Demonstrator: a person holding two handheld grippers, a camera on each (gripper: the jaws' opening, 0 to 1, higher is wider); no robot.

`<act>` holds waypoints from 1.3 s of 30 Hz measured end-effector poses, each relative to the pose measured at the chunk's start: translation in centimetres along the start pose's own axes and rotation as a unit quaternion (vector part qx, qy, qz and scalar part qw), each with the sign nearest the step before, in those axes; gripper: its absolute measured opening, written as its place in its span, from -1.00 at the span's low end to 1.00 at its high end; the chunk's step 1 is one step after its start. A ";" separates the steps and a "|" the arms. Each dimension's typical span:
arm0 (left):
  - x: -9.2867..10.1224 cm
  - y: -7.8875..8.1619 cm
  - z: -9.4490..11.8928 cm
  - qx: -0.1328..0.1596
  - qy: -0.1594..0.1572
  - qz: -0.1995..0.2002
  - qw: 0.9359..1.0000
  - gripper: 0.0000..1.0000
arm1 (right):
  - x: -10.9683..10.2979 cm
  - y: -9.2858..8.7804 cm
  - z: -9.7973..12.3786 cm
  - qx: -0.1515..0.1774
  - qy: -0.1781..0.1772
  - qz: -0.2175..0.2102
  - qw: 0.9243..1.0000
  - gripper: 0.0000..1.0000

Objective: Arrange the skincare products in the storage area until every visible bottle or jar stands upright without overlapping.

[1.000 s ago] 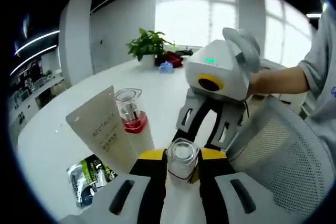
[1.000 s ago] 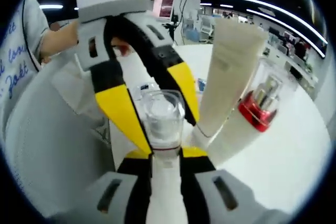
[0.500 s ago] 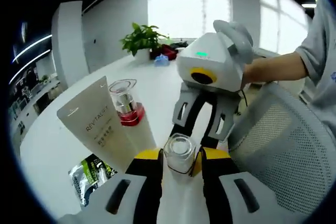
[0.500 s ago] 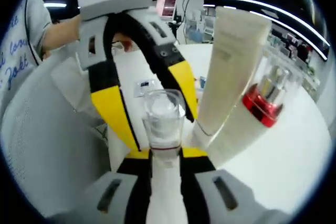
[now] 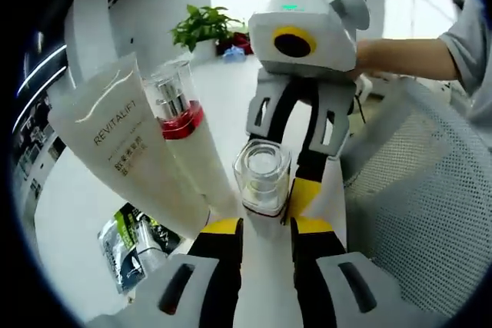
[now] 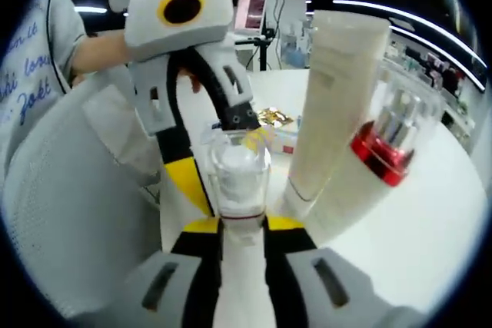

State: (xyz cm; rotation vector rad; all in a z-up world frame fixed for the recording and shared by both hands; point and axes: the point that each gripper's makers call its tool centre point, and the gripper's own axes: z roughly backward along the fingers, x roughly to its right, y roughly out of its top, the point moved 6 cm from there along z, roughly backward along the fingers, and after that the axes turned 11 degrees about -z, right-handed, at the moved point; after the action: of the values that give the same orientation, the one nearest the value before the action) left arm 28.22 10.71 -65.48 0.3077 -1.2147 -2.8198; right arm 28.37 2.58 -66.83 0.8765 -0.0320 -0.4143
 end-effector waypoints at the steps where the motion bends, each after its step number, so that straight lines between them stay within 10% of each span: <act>1: 0.0 -0.1 0.0 -0.001 -0.001 0.002 1.000 -0.62 | 0.0 0.0 0.0 -0.001 -0.003 0.001 1.000 -0.60; 39: 0.1 -0.7 -1.8 -0.030 0.009 0.059 0.998 -0.77 | 0.3 -1.3 0.8 -0.034 -0.117 -0.151 0.981 -0.65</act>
State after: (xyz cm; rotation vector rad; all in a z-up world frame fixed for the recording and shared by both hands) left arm 28.52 9.88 -67.25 0.2485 -1.1045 -2.7411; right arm 28.01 1.13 -67.35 0.7631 -0.1020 -0.7989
